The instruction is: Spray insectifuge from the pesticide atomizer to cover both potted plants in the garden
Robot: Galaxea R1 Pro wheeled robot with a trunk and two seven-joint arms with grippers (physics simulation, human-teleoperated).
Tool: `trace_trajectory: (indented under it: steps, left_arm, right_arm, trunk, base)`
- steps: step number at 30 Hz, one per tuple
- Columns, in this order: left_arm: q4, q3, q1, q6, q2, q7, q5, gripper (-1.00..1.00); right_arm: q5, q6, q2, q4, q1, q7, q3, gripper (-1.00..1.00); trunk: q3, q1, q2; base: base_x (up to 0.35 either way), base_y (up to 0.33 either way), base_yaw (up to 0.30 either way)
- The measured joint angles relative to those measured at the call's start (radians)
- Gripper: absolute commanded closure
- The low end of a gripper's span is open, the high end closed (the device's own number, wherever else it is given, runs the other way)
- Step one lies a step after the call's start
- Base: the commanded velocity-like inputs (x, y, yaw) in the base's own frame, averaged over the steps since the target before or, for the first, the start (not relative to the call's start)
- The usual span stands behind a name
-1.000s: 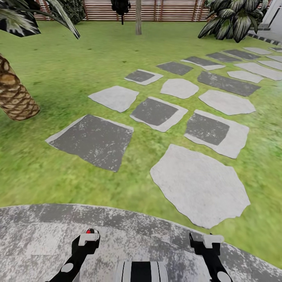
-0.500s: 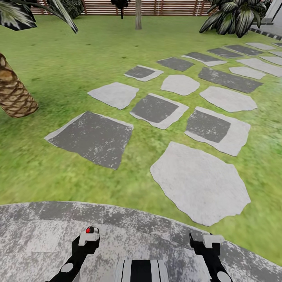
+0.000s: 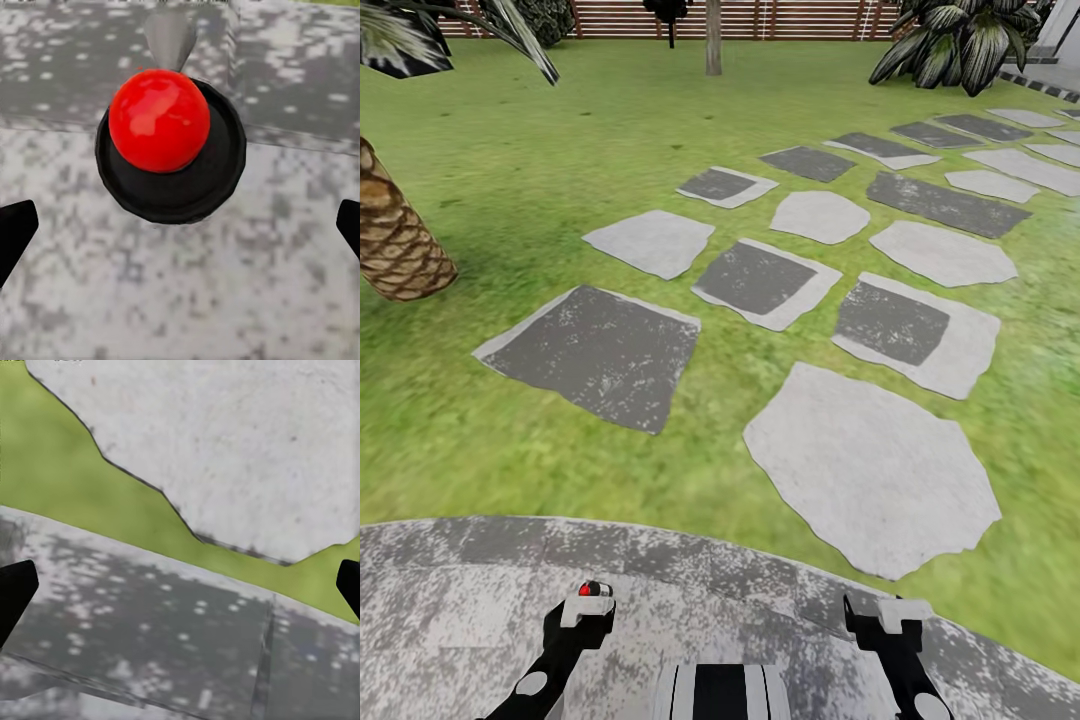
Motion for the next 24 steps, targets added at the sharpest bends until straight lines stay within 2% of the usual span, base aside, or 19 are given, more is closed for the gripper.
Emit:
trace_trajectory:
  steps: [24]
  left_arm:
    - [0.0,0.0,0.0,0.0,-0.001,0.0,-0.001,-1.0]
  right_arm:
    - [0.0,0.0,-0.001,0.001,0.0,0.0,0.0,-1.0]
  trunk:
    - [0.0,0.0,0.0]
  base:
    - [0.011,0.006,0.0]
